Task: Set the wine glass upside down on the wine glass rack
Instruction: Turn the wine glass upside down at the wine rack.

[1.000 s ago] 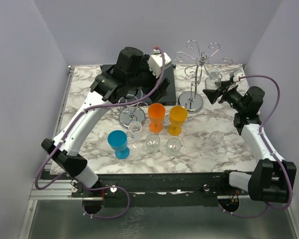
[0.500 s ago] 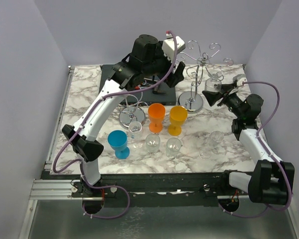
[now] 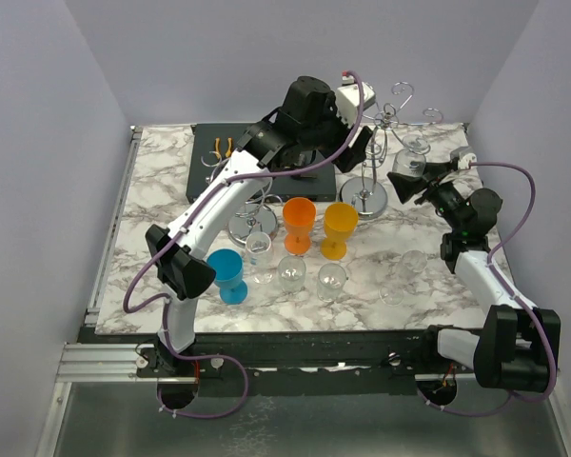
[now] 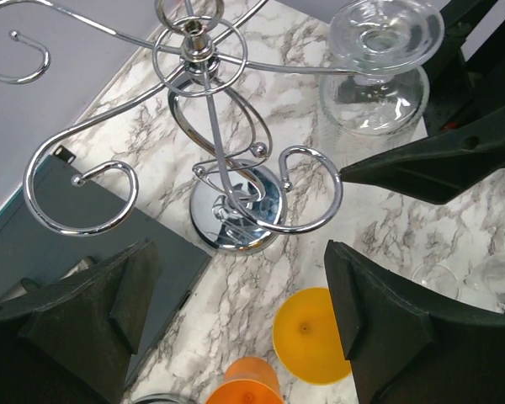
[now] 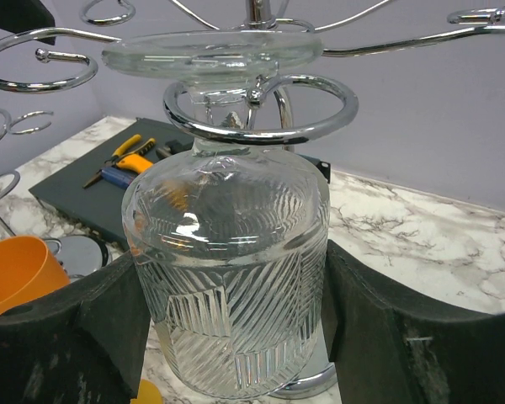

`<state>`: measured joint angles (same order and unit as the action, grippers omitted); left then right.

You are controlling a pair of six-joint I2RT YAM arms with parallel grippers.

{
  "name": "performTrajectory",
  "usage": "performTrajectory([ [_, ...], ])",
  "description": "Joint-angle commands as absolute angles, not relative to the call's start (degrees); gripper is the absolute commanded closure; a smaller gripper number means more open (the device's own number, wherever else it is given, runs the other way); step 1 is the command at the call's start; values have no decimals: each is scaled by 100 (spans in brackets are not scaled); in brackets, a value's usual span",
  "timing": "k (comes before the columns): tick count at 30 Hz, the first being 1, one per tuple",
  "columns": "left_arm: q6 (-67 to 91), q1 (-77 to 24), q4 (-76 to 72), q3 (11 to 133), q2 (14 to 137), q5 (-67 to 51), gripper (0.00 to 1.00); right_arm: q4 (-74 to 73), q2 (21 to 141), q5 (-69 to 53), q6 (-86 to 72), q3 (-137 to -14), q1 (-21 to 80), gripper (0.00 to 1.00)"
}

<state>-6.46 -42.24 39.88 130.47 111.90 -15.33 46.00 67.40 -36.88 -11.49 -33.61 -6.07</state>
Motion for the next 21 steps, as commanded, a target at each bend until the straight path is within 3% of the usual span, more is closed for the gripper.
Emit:
performTrajectory([
  [1,-580,-4259,3873,13257,11272,-1235,14,4856,6813,-3793,-1036,-3615,-634,99],
  [8,-527,-4262,3801,13393,11381,-1136,17,4552,6647,-3918,-617,-3606,-630,99],
  [21,-527,-4301,3786,13497,11586,-903,19,5259,6577,-3000,-1230,-3253,-635,100],
])
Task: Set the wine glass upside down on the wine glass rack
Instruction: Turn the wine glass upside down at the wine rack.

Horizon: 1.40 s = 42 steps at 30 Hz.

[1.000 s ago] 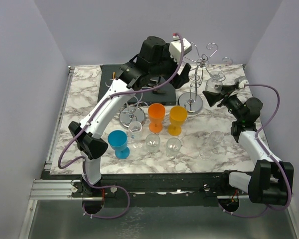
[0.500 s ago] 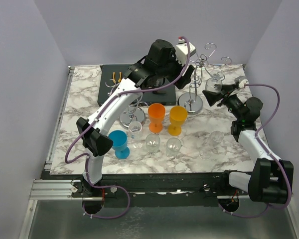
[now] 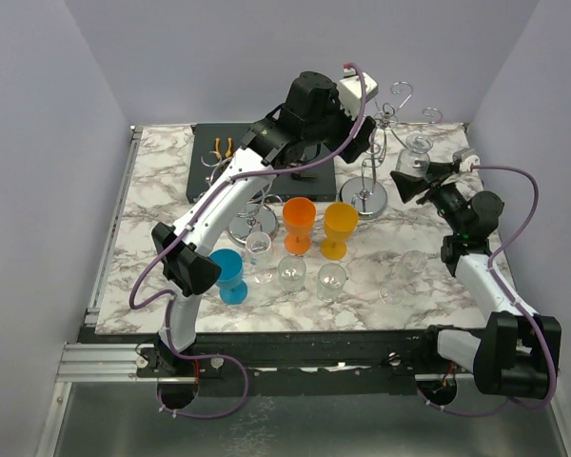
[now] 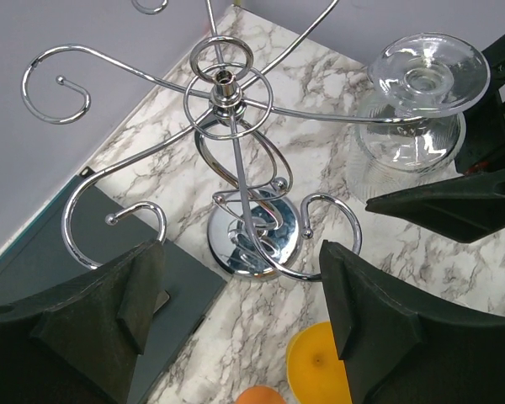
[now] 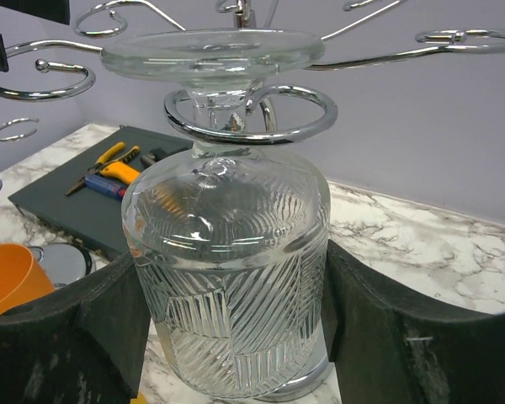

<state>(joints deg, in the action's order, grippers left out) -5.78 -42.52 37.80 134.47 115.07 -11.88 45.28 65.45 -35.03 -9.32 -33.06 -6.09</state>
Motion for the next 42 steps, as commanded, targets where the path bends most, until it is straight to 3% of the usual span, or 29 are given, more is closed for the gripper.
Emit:
performTrajectory([
  [1,-544,-4299,3784,13468,11585,-875,20,5372,6606,-2929,-1295,-3215,-634,100],
  [11,-659,-4300,3788,13311,11551,-826,21,5330,6760,-2581,-1363,-3027,-641,97],
  [15,-650,-4305,3784,13275,11527,-853,21,4987,6837,-2521,-1239,-3159,-633,69],
  [16,-650,-4299,3781,13276,11531,-853,21,4931,6824,-2484,-1233,-3166,-636,54],
  [17,-650,-4300,3781,13278,11531,-853,21,4888,6828,-2477,-1210,-3172,-639,32],
  [18,-650,-4298,3785,13272,11525,-853,21,4821,6829,-2485,-1176,-3215,-636,3],
  [28,-694,-4299,3789,13136,11259,-879,17,3024,6067,-2441,-849,-3806,-641,0],
  [34,-677,-4298,3805,12970,10934,-910,13,939,5257,-2822,-408,-4725,-641,0],
  [42,-633,-4295,3871,12698,10587,-858,7,-281,5117,-3216,-742,-5922,-638,0],
])
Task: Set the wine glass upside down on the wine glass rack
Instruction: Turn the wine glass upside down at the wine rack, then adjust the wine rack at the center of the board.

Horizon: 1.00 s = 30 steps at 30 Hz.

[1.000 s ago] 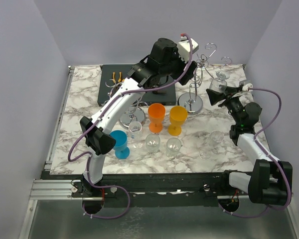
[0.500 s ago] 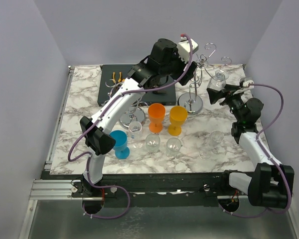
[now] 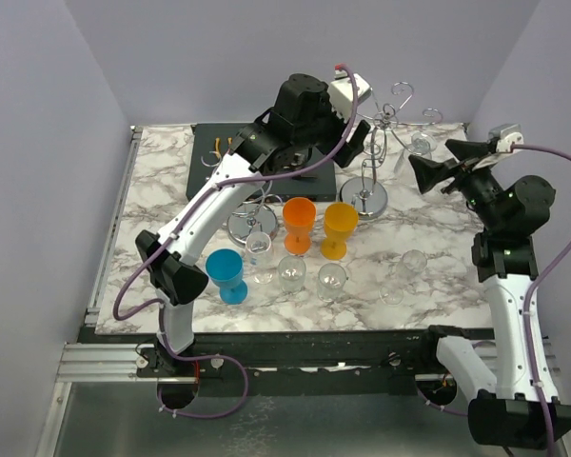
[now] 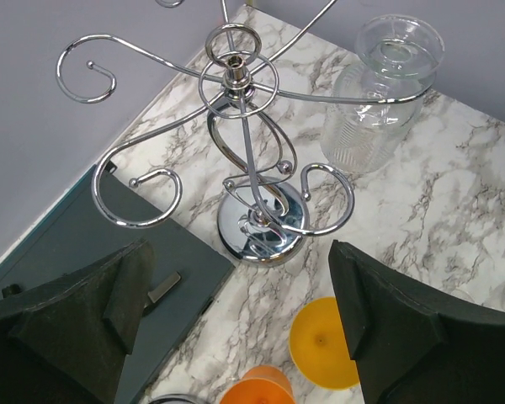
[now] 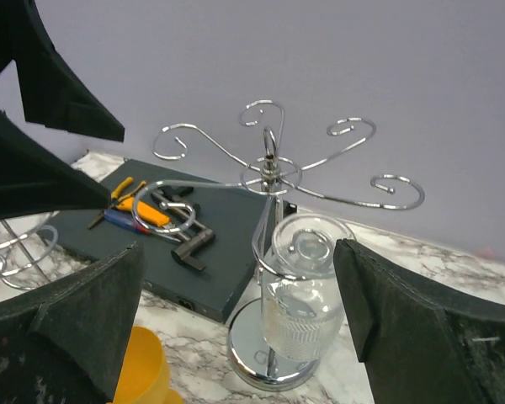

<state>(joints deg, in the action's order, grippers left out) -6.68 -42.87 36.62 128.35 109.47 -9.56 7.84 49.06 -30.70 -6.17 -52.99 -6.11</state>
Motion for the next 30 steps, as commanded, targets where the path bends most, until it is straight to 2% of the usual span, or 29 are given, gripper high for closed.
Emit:
performTrajectory([
  [1,-637,-4302,3899,12677,10561,-889,7,-441,5266,-3120,-808,-6234,-639,0],
  [10,-656,-4449,3984,12595,10596,-1103,3,-2470,7810,-2076,-989,-9786,-636,2],
  [13,-972,-4643,3981,12615,10696,-917,2,-2799,8511,-1729,-980,-10545,-640,4],
  [16,-1134,-4707,3973,12887,10921,-681,2,-2807,8912,-1598,-1074,-10837,-639,6],
  [21,-1275,-4706,3933,13187,11126,-667,2,-3051,9459,-1712,-1149,-11166,-636,28],
  [30,-1568,-4820,3672,13042,11195,-399,4,-2964,9703,-1794,-1273,-10967,-679,29],
])
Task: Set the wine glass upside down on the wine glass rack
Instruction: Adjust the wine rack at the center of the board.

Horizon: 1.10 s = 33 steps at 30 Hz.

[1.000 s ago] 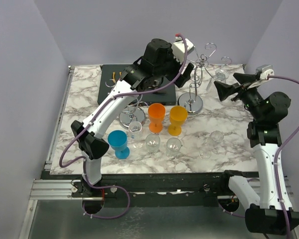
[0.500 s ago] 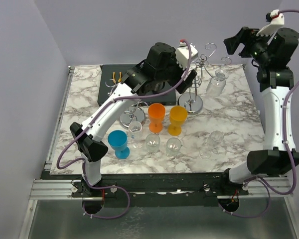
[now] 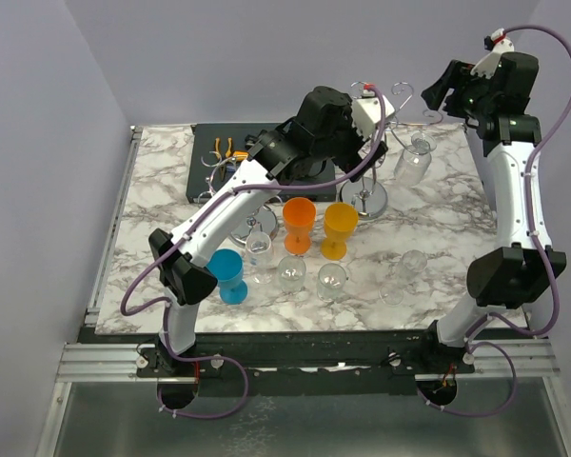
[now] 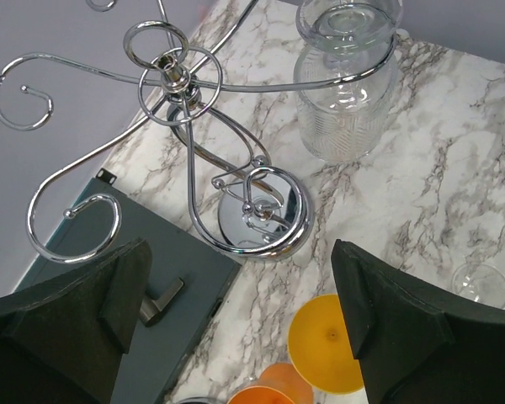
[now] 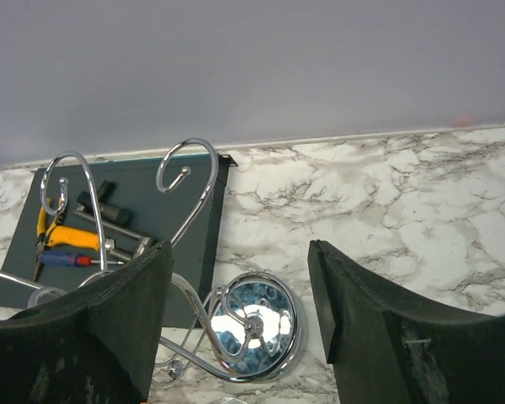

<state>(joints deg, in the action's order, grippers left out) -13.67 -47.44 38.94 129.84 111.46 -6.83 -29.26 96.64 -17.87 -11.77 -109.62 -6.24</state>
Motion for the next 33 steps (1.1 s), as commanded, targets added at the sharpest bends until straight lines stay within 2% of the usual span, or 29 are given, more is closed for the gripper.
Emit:
performTrajectory([
  [1,-1600,-4819,3634,13036,11218,-372,4,-2962,9718,-1799,-1270,-10946,-694,30],
  [7,-1674,-4819,3520,13085,11344,-277,6,-2880,9711,-1865,-1195,-10633,-698,35],
  [18,-1740,-4824,3452,13066,11394,-46,9,-2756,9589,-2141,-1270,-10310,-700,57],
  [33,-1784,-4607,3365,13342,11688,270,12,-2507,8654,-1921,-1456,-9290,-696,64],
])
